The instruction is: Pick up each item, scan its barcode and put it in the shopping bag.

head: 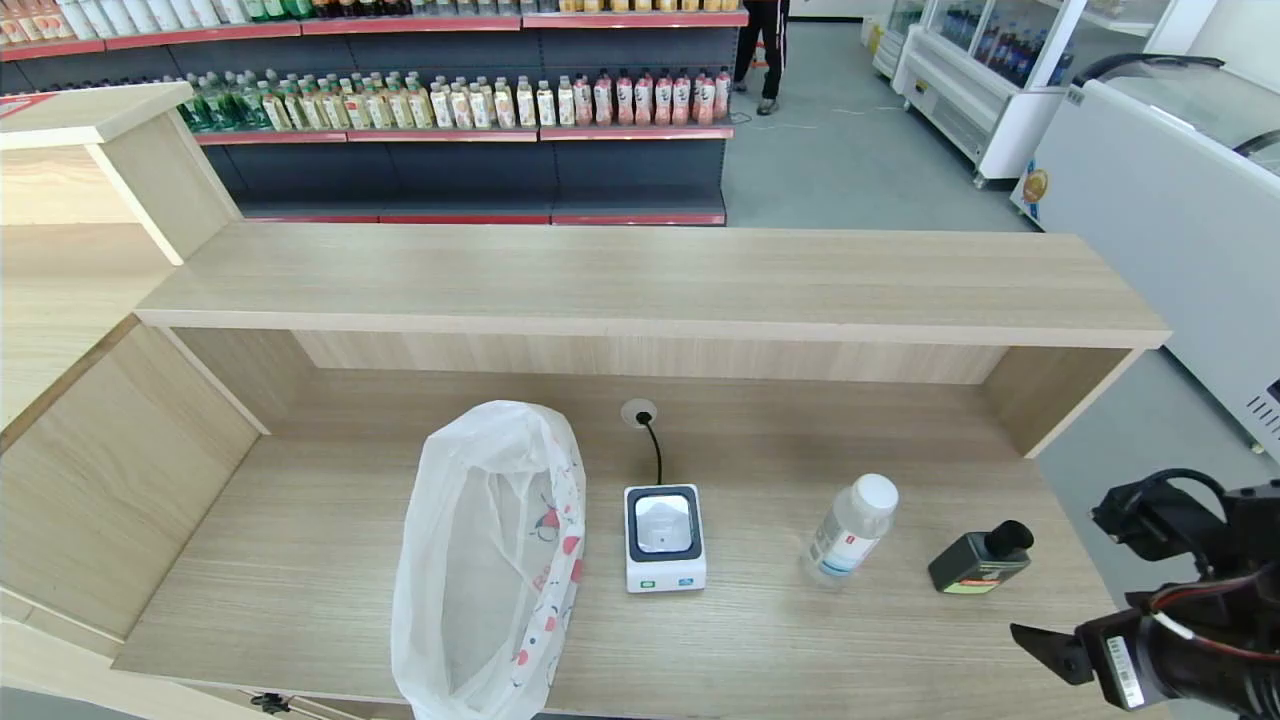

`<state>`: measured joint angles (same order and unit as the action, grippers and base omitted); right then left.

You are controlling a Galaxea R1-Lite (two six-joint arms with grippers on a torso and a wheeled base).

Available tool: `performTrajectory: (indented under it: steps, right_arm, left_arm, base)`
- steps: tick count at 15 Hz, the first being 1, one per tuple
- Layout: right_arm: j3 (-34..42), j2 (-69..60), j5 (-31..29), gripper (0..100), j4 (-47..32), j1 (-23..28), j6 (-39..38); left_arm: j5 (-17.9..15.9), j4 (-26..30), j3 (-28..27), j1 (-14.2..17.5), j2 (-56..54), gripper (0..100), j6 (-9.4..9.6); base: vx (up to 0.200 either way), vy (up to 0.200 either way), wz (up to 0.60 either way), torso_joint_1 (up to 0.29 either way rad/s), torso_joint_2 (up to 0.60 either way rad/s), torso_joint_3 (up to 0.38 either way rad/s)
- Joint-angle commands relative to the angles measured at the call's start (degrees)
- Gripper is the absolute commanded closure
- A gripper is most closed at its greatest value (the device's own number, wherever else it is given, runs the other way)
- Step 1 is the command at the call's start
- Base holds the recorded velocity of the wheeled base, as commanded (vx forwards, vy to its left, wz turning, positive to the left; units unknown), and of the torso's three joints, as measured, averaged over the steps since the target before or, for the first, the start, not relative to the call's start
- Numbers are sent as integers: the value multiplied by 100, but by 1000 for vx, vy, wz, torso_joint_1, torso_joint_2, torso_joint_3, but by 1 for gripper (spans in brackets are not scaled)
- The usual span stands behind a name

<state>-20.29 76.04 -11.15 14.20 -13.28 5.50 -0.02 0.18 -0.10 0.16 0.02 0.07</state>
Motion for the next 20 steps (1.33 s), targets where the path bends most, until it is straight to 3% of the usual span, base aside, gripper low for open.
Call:
performTrajectory:
  steps: [1,10,20]
  right_arm:
    - [104,859,-36,0,478,-307,4]
    - [236,2257,-124,0,2746,-597,4]
    - [244,3232,-106,0,4161,-799,39]
  left_arm:
    - [-6,-1,1,2,-2,0,1]
    - [-6,-1,1,2,-2,0,1]
    - [2,-1,1,2,-2,0,1]
  base:
    - [0,0,0,0,0,0]
    - [0,0,0,0,0,0]
    - [0,0,0,0,0,0]
